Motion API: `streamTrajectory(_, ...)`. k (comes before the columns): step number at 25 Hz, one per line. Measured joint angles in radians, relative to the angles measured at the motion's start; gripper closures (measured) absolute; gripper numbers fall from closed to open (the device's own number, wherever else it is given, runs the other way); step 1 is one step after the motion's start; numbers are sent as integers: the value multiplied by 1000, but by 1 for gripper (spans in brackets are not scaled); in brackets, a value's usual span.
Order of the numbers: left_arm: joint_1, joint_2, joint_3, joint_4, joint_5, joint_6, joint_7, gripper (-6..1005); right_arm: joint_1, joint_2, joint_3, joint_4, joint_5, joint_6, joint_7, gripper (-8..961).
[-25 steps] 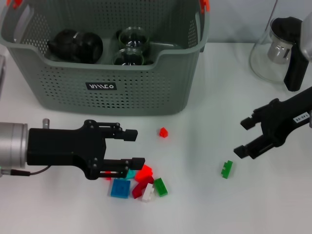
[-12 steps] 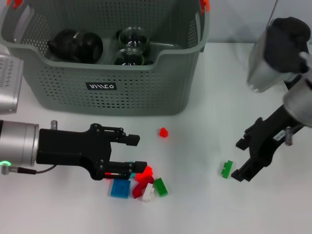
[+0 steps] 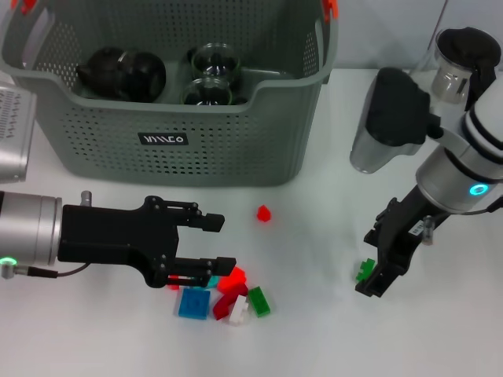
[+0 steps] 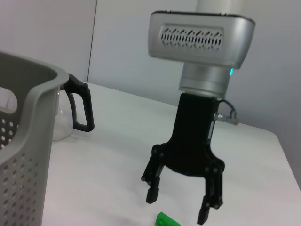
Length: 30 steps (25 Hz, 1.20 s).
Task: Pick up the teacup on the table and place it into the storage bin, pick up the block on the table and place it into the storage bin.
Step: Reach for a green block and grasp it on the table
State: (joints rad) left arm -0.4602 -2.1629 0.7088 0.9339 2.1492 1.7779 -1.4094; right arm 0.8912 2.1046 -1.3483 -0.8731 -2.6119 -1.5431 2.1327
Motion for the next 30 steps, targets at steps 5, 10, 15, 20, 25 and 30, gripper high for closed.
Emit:
streamTrajectory(5,-1,0,0,-3,0,-3,0,336,11,0,-45,38,3,49,22,26)
streamTrajectory(10,-2,0,0,-4,0,-6,0,336,11,1,-89,41,6,78,47,30)
streamTrajectory(15,-2,0,0,-4,0,-9,0,337,11,2,-106,50,9,94,57,67)
streamTrajectory(20,-1,0,0,-6,0,-20,0,337,11,3,-115,61,11,107,63,148)
streamTrajectory(25,0,0,0,-6,0,-22,0,338,12,3,-125,65,13,108,69,212)
streamTrajectory(30,0,1,0,-21,0,-29,1,338,12,4,-153,66,19,114,89,229)
